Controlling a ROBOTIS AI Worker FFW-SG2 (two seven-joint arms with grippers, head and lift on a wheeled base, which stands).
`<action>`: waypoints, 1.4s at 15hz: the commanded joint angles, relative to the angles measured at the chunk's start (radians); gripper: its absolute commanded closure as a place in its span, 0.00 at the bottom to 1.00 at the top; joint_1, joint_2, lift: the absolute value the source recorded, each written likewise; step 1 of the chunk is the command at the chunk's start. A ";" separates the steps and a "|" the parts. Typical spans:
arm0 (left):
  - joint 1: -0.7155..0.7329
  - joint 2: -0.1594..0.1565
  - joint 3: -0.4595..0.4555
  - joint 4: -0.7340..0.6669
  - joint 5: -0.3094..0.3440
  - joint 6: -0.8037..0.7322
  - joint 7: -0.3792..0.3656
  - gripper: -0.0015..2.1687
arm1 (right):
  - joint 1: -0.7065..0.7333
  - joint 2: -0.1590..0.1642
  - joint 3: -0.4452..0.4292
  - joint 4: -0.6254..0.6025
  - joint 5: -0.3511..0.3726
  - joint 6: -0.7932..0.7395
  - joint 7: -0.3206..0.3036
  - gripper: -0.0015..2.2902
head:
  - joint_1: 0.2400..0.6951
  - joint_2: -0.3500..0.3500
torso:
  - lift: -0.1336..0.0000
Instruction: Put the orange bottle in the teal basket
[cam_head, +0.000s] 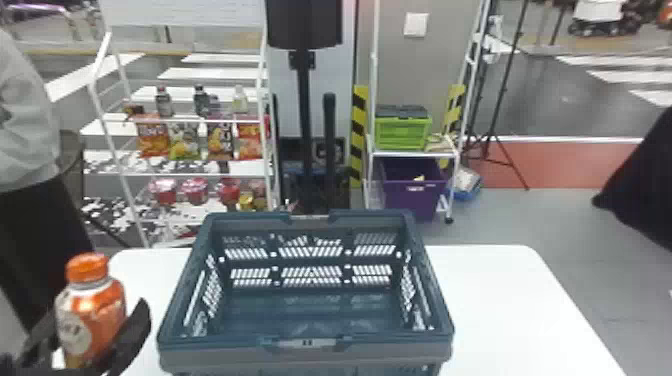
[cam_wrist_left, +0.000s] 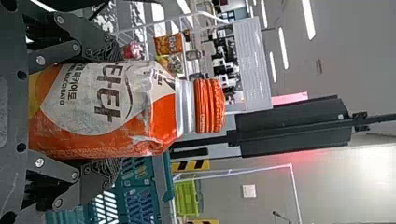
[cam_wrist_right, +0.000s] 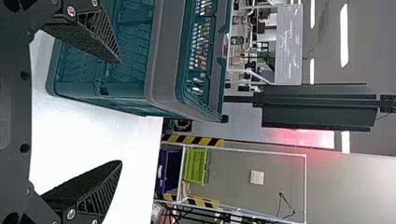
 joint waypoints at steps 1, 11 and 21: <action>-0.080 -0.003 -0.027 -0.009 -0.086 0.055 -0.037 0.81 | 0.009 0.001 0.005 -0.008 0.023 -0.010 0.000 0.06 | 0.57 0.50 | 1.00; -0.543 0.156 -0.226 0.345 -0.273 0.070 -0.471 0.81 | 0.047 0.001 0.010 -0.016 0.132 -0.062 0.000 0.06 | 0.57 0.50 | 1.00; -1.109 0.121 -0.502 1.125 -0.566 0.033 -1.046 0.81 | 0.085 0.001 0.002 -0.005 0.146 -0.105 -0.003 0.06 | 0.57 0.50 | 1.00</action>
